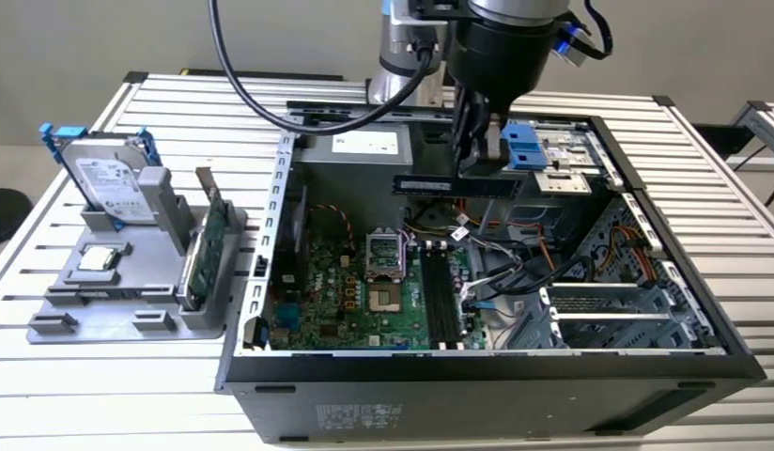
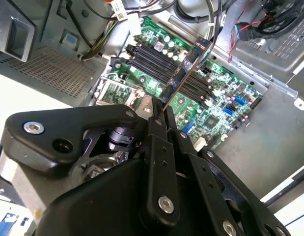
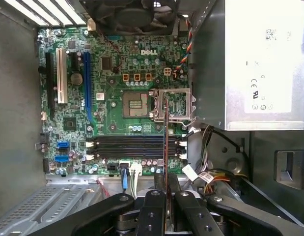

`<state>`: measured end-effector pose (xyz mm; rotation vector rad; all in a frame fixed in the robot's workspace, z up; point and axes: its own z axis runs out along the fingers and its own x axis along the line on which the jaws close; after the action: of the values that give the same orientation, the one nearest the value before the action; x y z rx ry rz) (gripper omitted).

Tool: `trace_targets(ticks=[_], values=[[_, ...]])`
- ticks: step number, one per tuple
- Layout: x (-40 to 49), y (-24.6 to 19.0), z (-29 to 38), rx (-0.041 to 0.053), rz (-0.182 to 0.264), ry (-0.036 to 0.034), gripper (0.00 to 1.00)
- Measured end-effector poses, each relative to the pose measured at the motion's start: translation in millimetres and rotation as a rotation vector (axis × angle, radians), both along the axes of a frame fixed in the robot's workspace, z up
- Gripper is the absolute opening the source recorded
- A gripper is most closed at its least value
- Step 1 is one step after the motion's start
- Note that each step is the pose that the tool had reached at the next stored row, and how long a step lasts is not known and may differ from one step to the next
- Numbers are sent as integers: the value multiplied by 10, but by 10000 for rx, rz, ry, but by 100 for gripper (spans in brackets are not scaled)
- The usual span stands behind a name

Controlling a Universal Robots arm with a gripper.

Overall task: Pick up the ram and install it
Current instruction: 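Insert the ram into the slot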

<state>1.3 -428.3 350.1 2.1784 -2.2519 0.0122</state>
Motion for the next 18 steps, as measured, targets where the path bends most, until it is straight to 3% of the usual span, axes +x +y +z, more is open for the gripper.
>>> trace_targets(ticks=[15, 18], values=[[5, 2, -9, -3, -21, 0, 0], [5, 2, -9, -5, -376, 1, 0]])
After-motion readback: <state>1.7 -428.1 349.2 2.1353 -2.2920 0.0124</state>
